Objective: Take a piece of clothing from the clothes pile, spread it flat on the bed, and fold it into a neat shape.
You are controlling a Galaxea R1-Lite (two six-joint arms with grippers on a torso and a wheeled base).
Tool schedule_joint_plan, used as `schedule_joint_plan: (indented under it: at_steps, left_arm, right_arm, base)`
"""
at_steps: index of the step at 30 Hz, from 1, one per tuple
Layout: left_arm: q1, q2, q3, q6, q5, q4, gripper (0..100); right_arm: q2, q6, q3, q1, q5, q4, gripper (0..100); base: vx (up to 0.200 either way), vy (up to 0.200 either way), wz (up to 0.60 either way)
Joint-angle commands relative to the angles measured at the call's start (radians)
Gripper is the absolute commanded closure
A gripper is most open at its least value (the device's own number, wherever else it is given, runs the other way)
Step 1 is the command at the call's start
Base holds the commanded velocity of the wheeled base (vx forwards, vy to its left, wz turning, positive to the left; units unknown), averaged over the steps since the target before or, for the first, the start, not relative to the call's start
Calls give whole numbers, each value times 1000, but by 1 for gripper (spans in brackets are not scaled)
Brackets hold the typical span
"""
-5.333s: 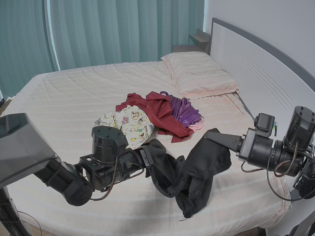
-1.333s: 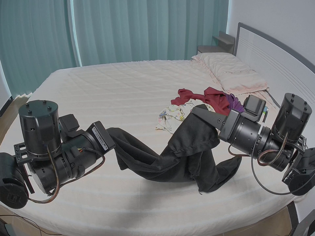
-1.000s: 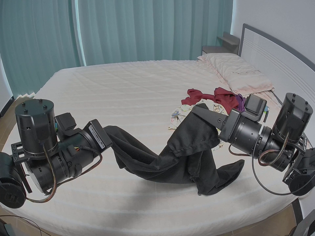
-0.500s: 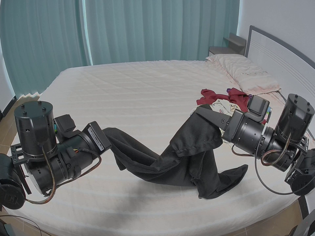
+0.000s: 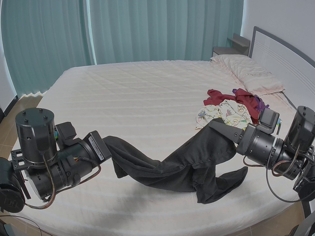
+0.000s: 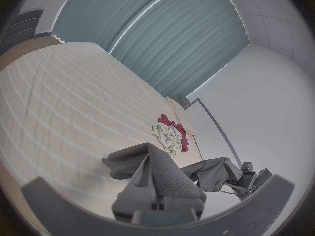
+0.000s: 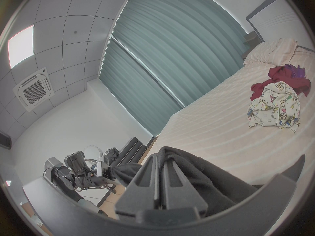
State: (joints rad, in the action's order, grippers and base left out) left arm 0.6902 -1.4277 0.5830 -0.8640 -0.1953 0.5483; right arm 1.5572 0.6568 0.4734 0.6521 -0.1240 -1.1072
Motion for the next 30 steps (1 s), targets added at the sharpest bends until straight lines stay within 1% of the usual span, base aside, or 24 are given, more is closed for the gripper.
schedule_joint_plan:
  at_steps: [1,5,7,11,13,16,18,20,21,22,23,24,26,28,30]
  left_arm:
    - [8,13,-32,-1,1,1,100]
    - [23,84,-46,-27,-1,-7,100]
    - [49,118,-54,-27,-3,-18,100]
    - [75,188,-58,-27,-1,-68,100]
    - [75,223,-58,-27,-3,-82,100]
    - [74,265,-55,-27,-7,-85,100]
    - [69,283,-46,-26,-12,-84,100]
    - [66,291,-29,-21,-24,-84,100]
    - [66,293,-26,-21,-27,-84,100]
    - [63,294,-5,-20,-42,-84,100]
    - [63,294,-5,-20,-42,-84,100]
    - [58,293,35,-18,-72,-85,100]
    - [40,285,75,-15,-93,-85,100]
    - [11,270,109,0,-98,-85,100]
    - [-1,236,136,3,-96,-85,100]
  right_arm:
    - [-60,0,-56,4,0,-2,100]
    - [-143,-3,-110,9,-3,0,100]
    - [-197,-3,-130,24,-3,3,100]
    - [-310,-3,-145,64,-2,17,100]
    - [-373,-5,-160,81,-2,35,100]
    - [-460,-5,-162,83,-11,76,100]
    - [-508,-5,-145,80,-34,92,100]
    - [-528,-3,-85,64,-46,92,100]
    - [-529,-3,-75,63,-45,92,100]
    - [-525,-3,-18,43,-39,92,100]
    - [-525,-3,-18,43,-39,92,100]
    - [-506,0,83,-6,-25,96,100]
    - [-465,3,168,-48,-32,107,100]
    - [-396,7,246,-91,-46,144,100]
    - [-319,24,309,-137,-72,179,100]
  base:
    - [-200,0,0]
    - [-200,0,0]
    - [-200,0,0]
    - [-200,0,0]
    - [-200,0,0]
    - [-200,0,0]
    - [-200,0,0]
    - [-100,0,0]
    - [0,0,0]
    - [0,0,0]
    - [0,0,0]
    - [0,0,0]
    - [0,0,0]
    - [0,0,0]
    - [0,0,0]
